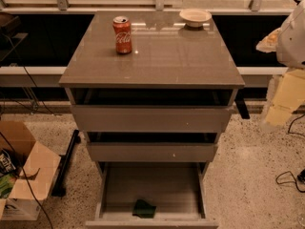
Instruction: Pick sponge from bottom drawer and place on counter
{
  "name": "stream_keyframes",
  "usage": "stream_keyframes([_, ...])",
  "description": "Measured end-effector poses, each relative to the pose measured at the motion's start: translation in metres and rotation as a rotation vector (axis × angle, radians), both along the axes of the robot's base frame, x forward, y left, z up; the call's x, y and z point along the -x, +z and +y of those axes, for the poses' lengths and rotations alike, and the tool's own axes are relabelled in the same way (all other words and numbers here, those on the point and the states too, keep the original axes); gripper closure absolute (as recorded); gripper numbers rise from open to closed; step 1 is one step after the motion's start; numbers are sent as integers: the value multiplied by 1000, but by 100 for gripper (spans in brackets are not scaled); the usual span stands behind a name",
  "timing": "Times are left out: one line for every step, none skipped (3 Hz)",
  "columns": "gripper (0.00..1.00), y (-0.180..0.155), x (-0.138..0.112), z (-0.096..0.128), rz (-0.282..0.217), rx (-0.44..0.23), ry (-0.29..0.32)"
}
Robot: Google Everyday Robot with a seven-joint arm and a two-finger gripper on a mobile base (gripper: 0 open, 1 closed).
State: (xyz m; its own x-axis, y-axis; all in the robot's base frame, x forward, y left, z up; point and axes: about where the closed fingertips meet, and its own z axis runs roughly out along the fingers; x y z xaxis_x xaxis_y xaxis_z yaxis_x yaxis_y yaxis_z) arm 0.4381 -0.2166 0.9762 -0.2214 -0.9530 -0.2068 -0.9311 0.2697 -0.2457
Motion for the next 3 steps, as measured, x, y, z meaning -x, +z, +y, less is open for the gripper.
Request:
stream_keyframes([0,-1,-1,1,0,-6,1])
stream_keyframes([0,-19,-9,13,-4,-109,10])
stream_keyframes([0,-40,-11,22,-36,-208,36])
